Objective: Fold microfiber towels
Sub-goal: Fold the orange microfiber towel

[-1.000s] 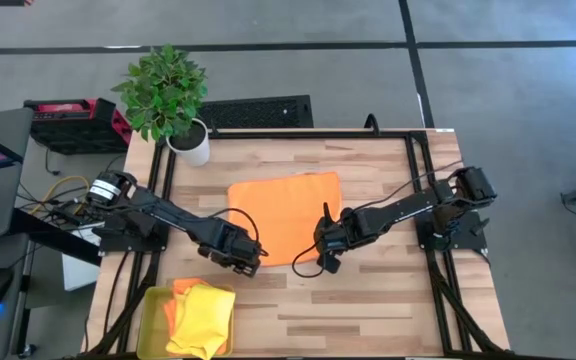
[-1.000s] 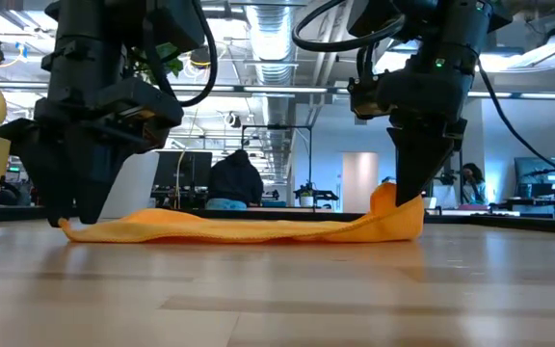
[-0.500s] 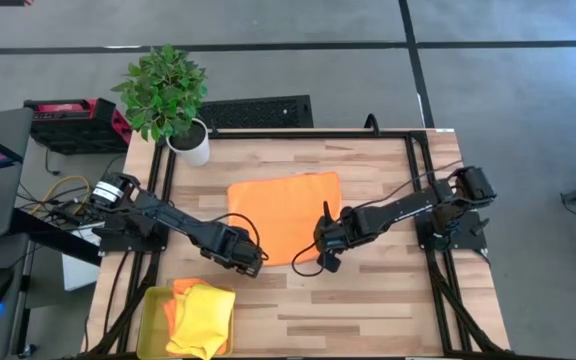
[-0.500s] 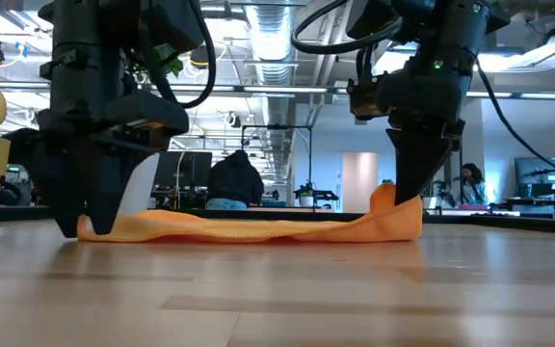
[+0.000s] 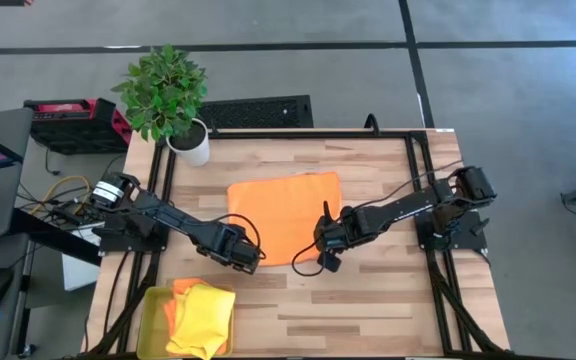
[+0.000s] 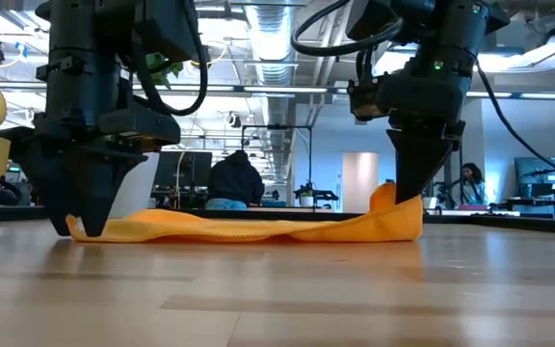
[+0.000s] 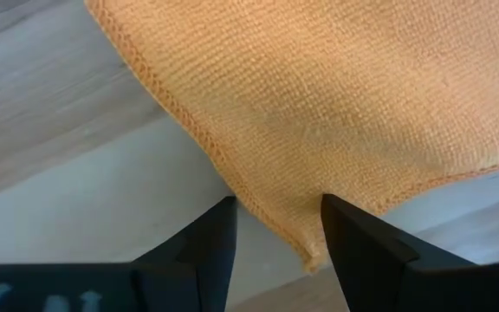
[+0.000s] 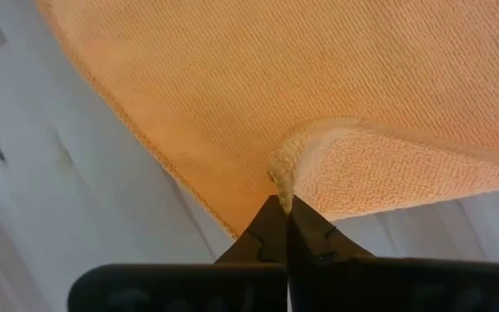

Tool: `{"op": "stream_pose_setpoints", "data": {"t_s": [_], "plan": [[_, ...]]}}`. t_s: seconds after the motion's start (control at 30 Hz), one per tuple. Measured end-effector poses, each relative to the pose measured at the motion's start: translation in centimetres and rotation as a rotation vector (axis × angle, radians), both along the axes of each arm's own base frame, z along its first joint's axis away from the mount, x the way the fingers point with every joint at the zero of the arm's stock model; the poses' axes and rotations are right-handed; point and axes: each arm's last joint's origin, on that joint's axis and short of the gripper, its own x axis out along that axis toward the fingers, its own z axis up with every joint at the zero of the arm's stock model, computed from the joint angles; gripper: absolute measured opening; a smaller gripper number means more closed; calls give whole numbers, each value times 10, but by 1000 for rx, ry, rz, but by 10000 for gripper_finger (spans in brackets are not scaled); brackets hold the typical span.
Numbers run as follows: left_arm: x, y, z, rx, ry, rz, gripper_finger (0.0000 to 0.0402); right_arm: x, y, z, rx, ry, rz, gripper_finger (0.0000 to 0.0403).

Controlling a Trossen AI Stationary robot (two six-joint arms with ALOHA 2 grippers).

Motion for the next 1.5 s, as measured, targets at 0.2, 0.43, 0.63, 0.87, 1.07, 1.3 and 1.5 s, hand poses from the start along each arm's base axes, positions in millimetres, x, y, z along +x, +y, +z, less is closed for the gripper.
{"op": "stream_pose_setpoints", "data": {"t_s": [0.2,0.43,0.63,0.87,1.07,1.3,1.5], "plan": [[0,0,0,0,-1,-13,97,0,0,0,0,0,0,7],[0,0,0,-3,0,-31,7,0,0,0,-4,1,14,7],[-1,0,4,-10,-14,-45,1,-3,0,5,18,12,21,7],[-4,3,29,-42,-84,-56,0,-14,-9,30,26,-25,-1,8],[-13,15,47,19,-106,9,0,-16,-28,43,2,-79,-64,5],[-12,33,51,79,-119,60,0,-12,-51,37,-54,-52,-72,6],[-9,53,51,101,-116,102,0,-13,-77,40,-100,-52,-115,6]]}}
